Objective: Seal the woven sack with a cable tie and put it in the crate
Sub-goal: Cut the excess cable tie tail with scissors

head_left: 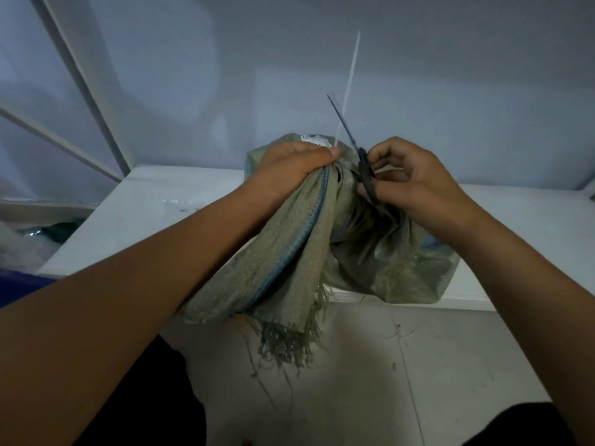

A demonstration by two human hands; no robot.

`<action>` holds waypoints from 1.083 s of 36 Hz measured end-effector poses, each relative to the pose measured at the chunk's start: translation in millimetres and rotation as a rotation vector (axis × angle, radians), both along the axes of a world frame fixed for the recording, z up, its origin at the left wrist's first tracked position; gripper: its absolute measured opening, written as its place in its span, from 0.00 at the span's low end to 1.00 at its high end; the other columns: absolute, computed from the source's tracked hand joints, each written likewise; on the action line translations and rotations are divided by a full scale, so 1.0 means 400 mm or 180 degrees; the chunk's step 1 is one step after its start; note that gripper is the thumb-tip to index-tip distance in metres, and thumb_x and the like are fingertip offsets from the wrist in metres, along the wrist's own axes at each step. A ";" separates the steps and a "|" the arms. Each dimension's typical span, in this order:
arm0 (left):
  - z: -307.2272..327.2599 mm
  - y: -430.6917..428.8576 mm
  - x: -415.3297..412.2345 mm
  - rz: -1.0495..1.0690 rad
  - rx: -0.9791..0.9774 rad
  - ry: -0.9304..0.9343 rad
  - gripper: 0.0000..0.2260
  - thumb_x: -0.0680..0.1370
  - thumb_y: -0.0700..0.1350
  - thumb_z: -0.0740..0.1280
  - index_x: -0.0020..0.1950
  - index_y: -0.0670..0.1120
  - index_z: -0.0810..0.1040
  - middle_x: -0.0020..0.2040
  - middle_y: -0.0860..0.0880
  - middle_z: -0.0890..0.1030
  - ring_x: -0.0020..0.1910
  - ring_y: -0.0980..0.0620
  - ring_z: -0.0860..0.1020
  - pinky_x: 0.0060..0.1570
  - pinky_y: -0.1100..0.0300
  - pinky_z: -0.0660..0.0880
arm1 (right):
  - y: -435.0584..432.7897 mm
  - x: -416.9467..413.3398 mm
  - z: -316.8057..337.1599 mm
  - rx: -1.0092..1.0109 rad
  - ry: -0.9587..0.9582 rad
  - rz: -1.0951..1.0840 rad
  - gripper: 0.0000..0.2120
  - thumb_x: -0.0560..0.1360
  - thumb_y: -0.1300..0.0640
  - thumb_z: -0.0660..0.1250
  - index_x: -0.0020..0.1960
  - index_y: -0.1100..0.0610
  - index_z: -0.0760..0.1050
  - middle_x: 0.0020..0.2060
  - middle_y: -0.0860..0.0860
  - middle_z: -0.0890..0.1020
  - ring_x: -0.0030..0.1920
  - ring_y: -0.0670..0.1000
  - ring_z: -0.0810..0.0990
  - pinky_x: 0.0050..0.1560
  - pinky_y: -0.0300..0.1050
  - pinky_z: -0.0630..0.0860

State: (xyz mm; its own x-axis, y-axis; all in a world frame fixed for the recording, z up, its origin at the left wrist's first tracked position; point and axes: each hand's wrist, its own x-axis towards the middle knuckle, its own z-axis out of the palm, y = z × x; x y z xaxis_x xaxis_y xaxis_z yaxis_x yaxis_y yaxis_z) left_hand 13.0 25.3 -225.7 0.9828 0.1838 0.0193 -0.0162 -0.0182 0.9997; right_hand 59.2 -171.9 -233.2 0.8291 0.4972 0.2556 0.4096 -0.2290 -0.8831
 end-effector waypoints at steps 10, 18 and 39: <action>0.007 0.019 0.001 0.0139 -0.0374 -0.0208 0.07 0.76 0.41 0.72 0.51 0.39 0.84 0.43 0.48 0.85 0.39 0.57 0.83 0.43 0.67 0.79 | -0.012 0.012 -0.009 0.0135 0.0003 -0.0168 0.13 0.70 0.57 0.77 0.50 0.53 0.76 0.48 0.54 0.79 0.45 0.50 0.80 0.51 0.47 0.75; -0.005 0.028 -0.005 -0.0098 0.0469 -0.0520 0.02 0.77 0.39 0.72 0.45 0.41 0.83 0.45 0.44 0.84 0.44 0.52 0.82 0.50 0.59 0.79 | -0.015 0.026 -0.018 -0.0372 0.0057 -0.0032 0.14 0.72 0.64 0.76 0.54 0.56 0.78 0.52 0.58 0.80 0.48 0.56 0.82 0.54 0.54 0.78; 0.014 0.057 -0.004 -0.0494 0.1353 -0.0181 0.26 0.66 0.34 0.78 0.62 0.49 0.79 0.58 0.50 0.81 0.57 0.52 0.81 0.62 0.53 0.77 | -0.011 0.021 -0.014 -0.1081 -0.0754 -0.0130 0.16 0.68 0.58 0.77 0.52 0.52 0.77 0.47 0.49 0.79 0.50 0.57 0.80 0.46 0.50 0.78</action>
State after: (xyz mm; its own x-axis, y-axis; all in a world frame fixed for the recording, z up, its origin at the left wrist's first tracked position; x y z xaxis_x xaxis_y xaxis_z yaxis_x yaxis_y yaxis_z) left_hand 11.4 48.0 -220.0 0.9933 -0.0016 0.1158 -0.1058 -0.4198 0.9014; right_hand 67.6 -176.4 -238.8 0.7879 0.5539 0.2689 0.5769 -0.5113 -0.6370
